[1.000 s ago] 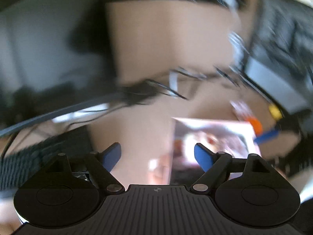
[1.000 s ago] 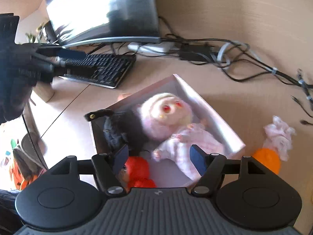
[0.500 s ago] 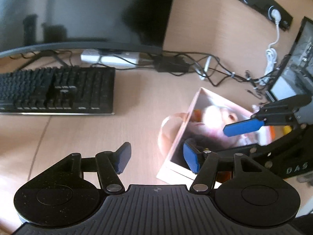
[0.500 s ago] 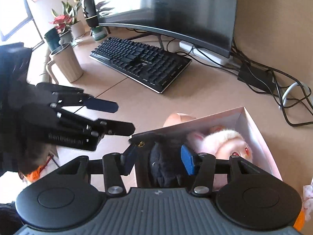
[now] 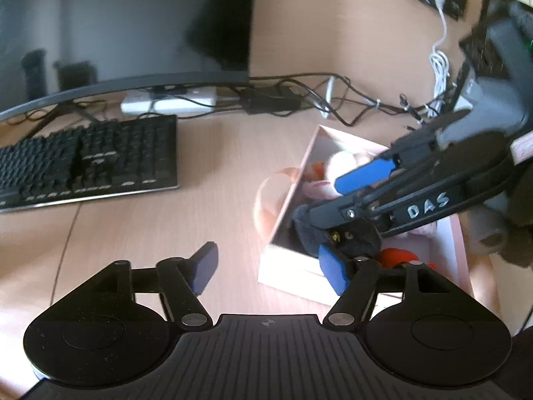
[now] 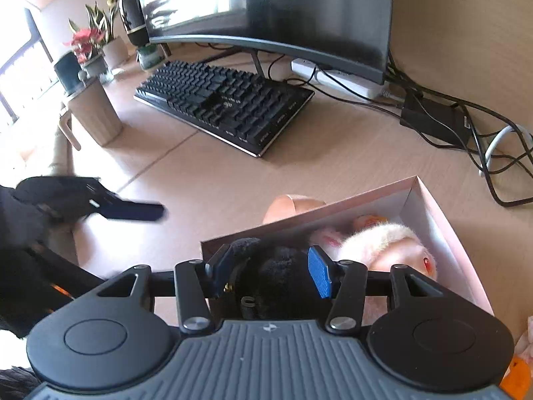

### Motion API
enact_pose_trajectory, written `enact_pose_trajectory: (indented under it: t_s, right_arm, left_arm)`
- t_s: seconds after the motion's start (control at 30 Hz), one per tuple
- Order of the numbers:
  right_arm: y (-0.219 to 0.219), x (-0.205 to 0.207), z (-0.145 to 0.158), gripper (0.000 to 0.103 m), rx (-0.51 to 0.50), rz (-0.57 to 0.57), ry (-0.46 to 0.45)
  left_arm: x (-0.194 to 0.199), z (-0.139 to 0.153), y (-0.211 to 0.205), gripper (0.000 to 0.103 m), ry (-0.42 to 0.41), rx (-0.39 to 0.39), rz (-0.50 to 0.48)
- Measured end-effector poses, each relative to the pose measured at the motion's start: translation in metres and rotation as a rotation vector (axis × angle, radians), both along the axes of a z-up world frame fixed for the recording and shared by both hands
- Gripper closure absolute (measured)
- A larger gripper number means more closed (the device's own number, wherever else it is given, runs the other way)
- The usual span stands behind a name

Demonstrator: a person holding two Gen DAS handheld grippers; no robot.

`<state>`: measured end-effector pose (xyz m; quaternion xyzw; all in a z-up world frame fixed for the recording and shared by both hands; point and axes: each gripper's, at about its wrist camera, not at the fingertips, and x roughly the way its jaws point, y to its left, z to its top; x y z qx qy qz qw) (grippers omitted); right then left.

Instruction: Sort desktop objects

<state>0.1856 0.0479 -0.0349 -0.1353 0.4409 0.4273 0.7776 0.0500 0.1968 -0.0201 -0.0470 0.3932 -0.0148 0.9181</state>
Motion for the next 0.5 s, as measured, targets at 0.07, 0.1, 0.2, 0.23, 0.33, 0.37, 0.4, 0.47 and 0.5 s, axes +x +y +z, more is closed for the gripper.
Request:
enact_pose_trajectory:
  t_s: [0.07,0.1,0.2,0.23,0.33,0.37,0.4,0.47,0.5]
  right_arm:
    - [0.002,-0.004,-0.006,0.053,-0.016,0.012,-0.005]
    - [0.004,-0.006,-0.008,0.053,-0.024,0.020,-0.017]
    - [0.008,-0.014,-0.010,0.052,-0.059,0.045,-0.073]
    - [0.004,-0.014,-0.006,0.052,-0.051,0.042,-0.072]
    - [-0.015,-0.010,0.011,0.049,-0.010,0.015,-0.058]
    - [-0.025,-0.007,0.017,0.047,0.004,-0.008,-0.046]
    - [-0.035,-0.003,0.022,0.045,0.016,-0.033,-0.023]
    - [-0.052,0.003,0.021,0.041,0.053,-0.078,0.086]
    - [-0.061,0.006,0.020,0.041,0.073,-0.100,0.147]
  left_arm:
    - [-0.005,0.002,0.011,0.027,0.004,-0.017,0.041]
    - [-0.006,0.003,0.017,0.027,0.005,-0.034,0.063]
    - [-0.005,0.006,0.027,0.027,-0.002,-0.072,0.106]
    - [-0.005,0.007,0.030,0.027,-0.005,-0.084,0.119]
    - [-0.006,0.010,0.035,0.022,-0.018,-0.102,0.140]
    - [-0.006,0.011,0.036,0.021,-0.020,-0.105,0.142]
    - [-0.006,0.010,0.037,0.021,-0.019,-0.113,0.143]
    - [-0.005,0.009,0.039,0.021,-0.015,-0.137,0.145]
    - [-0.003,0.007,0.040,0.021,-0.013,-0.164,0.141]
